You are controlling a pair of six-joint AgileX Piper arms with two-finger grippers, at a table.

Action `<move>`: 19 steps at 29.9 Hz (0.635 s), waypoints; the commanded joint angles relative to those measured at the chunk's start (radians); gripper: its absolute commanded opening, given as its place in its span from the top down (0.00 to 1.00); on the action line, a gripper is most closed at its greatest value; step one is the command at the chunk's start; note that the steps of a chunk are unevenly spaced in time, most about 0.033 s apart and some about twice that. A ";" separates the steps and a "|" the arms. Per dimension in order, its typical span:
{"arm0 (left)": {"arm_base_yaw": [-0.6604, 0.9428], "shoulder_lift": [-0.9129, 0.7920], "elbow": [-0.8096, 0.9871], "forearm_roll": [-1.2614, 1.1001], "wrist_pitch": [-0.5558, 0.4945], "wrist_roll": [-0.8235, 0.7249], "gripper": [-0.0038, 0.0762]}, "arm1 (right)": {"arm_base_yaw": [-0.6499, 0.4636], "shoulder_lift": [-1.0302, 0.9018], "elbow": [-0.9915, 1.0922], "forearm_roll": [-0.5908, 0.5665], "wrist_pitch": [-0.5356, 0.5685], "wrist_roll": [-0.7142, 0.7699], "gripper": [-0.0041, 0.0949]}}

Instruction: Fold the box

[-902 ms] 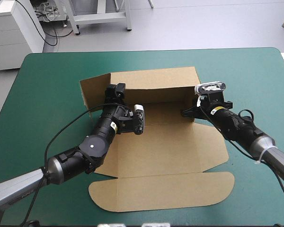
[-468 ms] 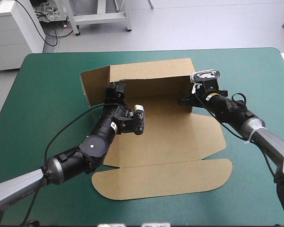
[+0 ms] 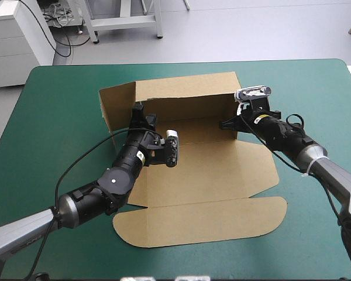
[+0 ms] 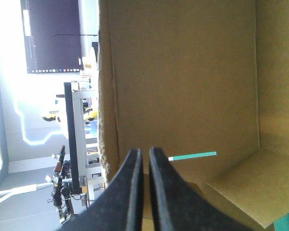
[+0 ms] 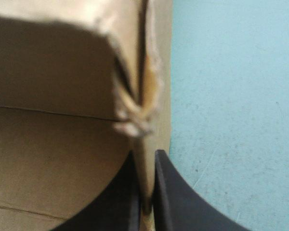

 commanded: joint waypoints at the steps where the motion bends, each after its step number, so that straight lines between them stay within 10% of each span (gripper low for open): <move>1: -0.006 -0.038 -0.032 -0.009 0.037 0.055 0.95 | -0.007 -0.040 -0.038 0.007 -0.062 0.002 0.97; 19: 0.490 -0.016 -0.611 -1.554 0.186 0.897 0.95 | -0.007 -0.040 -0.038 0.007 -0.063 0.002 0.97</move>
